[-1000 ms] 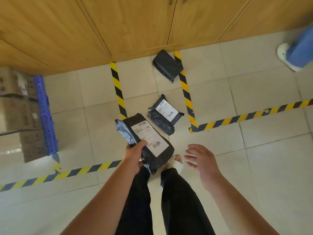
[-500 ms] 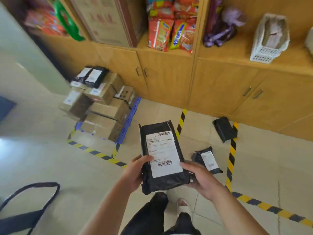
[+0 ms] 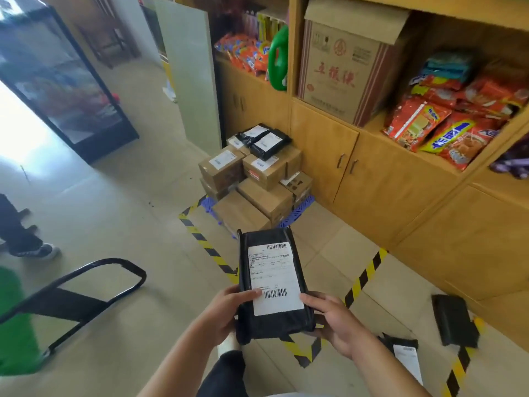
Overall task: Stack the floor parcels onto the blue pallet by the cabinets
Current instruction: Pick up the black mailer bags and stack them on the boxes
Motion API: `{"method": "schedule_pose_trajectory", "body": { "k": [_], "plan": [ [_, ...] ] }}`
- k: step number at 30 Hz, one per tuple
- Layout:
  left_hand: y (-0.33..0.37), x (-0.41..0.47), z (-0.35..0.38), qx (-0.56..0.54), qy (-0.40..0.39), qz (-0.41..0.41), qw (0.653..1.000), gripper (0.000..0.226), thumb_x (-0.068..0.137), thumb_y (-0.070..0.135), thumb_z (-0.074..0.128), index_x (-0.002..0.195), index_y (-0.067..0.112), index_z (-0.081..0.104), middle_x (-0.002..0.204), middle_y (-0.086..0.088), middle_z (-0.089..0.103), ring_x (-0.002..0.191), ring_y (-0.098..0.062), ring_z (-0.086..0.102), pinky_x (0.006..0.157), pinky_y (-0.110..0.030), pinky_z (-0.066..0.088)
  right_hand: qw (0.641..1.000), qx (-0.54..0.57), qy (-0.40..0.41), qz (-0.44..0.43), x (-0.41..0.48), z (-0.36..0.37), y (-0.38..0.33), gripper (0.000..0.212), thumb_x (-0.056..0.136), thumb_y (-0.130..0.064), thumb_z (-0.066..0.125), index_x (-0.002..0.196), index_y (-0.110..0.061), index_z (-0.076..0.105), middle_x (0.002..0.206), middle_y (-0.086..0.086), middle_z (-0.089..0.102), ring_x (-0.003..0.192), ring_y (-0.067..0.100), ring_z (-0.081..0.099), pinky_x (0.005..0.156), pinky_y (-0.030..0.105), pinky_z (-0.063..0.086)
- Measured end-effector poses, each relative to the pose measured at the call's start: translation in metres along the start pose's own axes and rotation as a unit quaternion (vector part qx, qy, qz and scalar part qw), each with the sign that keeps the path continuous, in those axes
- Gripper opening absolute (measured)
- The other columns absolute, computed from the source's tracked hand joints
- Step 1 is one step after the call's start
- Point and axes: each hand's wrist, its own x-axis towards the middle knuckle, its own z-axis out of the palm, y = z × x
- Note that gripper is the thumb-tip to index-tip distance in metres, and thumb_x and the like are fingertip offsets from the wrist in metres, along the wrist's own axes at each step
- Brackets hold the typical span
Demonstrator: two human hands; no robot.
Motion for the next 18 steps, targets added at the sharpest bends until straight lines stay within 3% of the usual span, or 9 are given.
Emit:
{"method": "schedule_pose_trajectory", "body": {
  "k": [7,14,18],
  "plan": [
    [0.086,0.030,-0.120,0.022,-0.012,0.013,1.000,0.040,0.083,0.022,0.076,0.119,0.014,0.063,0.106,-0.004,0.076,0.105,-0.026,0.069,0.092,-0.045,0.056,1.000,-0.007,-0.018,0.003,0.058,0.115,-0.060,0.029,0.089,-0.025,0.071,0.117,-0.015,0.071,0.110,0.009,0.076,0.102,0.030,0.070,0.083,0.043,0.060],
    [0.167,0.076,-0.182,0.005,-0.048,0.033,0.998,0.038,0.087,0.024,0.073,0.122,0.017,0.060,0.110,-0.004,0.075,0.103,-0.026,0.071,0.094,-0.046,0.055,0.998,0.043,0.031,-0.034,0.121,0.182,-0.114,0.034,0.086,-0.022,0.072,0.118,-0.011,0.070,0.111,0.016,0.074,0.097,0.029,0.068,0.093,0.045,0.053],
    [0.213,0.113,-0.202,0.002,-0.067,0.029,0.997,0.042,0.085,0.020,0.075,0.124,0.022,0.059,0.111,-0.001,0.075,0.102,-0.023,0.072,0.091,-0.044,0.057,0.997,0.055,0.043,-0.031,0.170,0.196,-0.156,0.032,0.087,-0.020,0.071,0.118,-0.010,0.070,0.109,0.015,0.075,0.090,0.026,0.068,0.079,0.037,0.055]
  ]
}}
